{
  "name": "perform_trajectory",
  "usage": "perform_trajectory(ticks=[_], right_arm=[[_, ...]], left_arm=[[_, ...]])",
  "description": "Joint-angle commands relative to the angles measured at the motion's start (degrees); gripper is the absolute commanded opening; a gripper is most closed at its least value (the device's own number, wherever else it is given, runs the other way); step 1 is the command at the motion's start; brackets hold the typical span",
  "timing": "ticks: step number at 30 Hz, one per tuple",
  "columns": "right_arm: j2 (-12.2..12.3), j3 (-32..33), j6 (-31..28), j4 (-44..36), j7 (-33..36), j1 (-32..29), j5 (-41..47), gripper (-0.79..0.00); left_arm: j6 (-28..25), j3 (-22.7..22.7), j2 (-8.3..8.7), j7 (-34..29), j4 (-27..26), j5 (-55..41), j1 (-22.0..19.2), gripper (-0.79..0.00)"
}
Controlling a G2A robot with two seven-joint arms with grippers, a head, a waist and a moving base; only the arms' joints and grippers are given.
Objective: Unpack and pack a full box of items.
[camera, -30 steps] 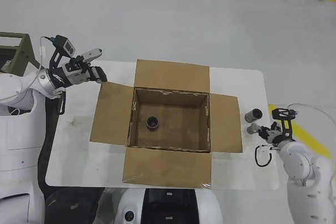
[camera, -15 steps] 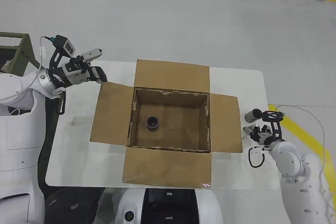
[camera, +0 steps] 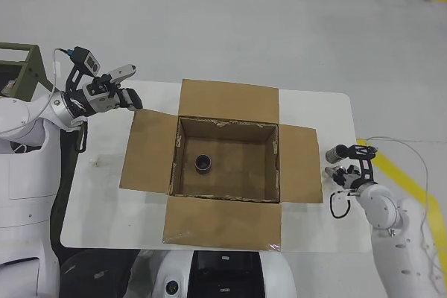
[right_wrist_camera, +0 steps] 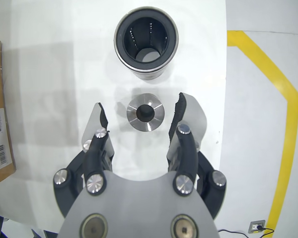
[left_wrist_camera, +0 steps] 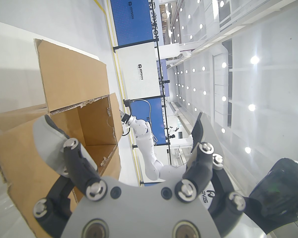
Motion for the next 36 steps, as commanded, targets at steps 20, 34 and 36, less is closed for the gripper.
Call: perform_trajectory(ticks=[20,34,36], right_arm=[[0.7,-0.4,1.6,-0.8,0.3,0.3,-1.1,-0.763],[1.2,5.6,2.4,-19.4,-3.6,-11.5,1.2,-0.785],[1.2,6.2,3.2,-22.6,-5.2,-13.2,1.7,-0.785]], left_arm=[[0.0,0.0,0.0,0.0,0.0,0.0,0.0,0.0],[0.0,0.0,0.0,0.0,0.0,0.0,0.0,0.0],[0.0,0.0,0.0,0.0,0.0,0.0,0.0,0.0]])
